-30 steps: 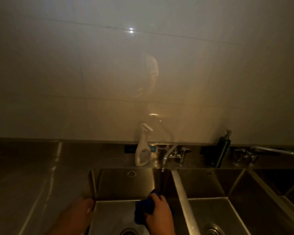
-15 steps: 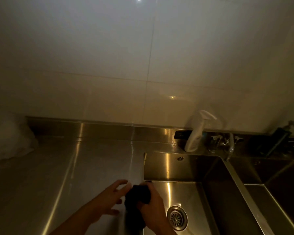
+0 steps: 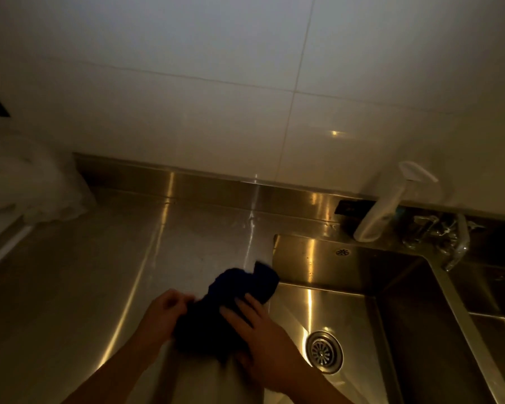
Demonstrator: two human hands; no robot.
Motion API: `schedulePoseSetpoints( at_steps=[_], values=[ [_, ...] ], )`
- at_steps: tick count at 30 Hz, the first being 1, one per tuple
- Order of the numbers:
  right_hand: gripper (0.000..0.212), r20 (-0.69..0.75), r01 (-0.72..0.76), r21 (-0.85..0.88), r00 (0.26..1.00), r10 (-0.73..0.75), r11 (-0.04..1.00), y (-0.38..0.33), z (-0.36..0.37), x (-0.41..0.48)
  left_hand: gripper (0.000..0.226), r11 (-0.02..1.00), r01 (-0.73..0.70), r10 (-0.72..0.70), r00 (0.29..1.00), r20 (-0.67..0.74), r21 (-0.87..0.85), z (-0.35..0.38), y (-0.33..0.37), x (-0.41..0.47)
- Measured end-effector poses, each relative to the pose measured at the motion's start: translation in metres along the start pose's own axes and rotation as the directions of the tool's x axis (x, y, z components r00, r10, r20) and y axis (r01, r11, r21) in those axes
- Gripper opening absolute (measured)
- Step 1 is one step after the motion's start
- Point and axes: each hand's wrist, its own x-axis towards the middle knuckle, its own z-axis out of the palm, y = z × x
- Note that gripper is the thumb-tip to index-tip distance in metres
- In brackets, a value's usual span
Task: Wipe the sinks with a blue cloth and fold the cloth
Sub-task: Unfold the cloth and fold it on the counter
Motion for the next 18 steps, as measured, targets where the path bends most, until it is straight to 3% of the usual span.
schedulePoseSetpoints(
  at_steps=[2,4,6,8,10,12,14,17,18],
  values=[
    [0.064,0.090,-0.054,-0.015,0.994,0.055,0.998,0.013,0.013,-0.012,0.012,0.966,0.009,0.029,0.989,-0.144,0.257,-0.012,-0.023,0.007],
    [0.057,-0.040,-0.197,0.093,0.979,0.201,0.976,0.018,0.017,-0.010,0.018,0.920,-0.049,0.127,0.976,-0.176,0.389,-0.018,-0.027,0.017],
    [0.053,-0.227,-0.318,0.225,0.902,0.367,0.921,0.018,0.013,0.009,0.030,0.888,-0.171,0.211,0.976,-0.047,0.426,-0.011,-0.018,0.028],
    [0.058,-0.290,-0.414,0.173,0.846,0.448,0.894,0.021,0.010,0.031,0.045,0.829,-0.263,0.223,0.965,0.139,0.493,0.006,-0.012,0.034],
    [0.070,-0.169,-0.536,0.027,0.829,0.533,0.844,0.024,0.011,0.049,0.065,0.783,-0.295,0.181,0.950,0.253,0.548,0.024,-0.011,0.035],
    [0.075,-0.016,-0.622,0.004,0.783,0.622,0.783,0.026,0.013,0.063,0.076,0.763,-0.277,0.124,0.950,0.288,0.585,0.036,-0.013,0.037],
    [0.062,0.036,-0.667,0.082,0.745,0.666,0.741,0.030,0.014,0.068,0.062,0.759,-0.276,0.097,0.944,0.317,0.590,0.039,-0.015,0.040],
    [0.020,0.092,-0.658,0.208,0.750,0.655,0.724,0.034,-0.002,0.065,0.016,0.756,-0.310,0.101,0.926,0.365,0.577,0.031,-0.009,0.041],
    [0.018,0.091,-0.640,0.244,0.763,0.640,0.728,0.036,-0.010,0.061,0.020,0.755,-0.338,0.137,0.919,0.370,0.562,0.026,-0.006,0.041]
  ],
)
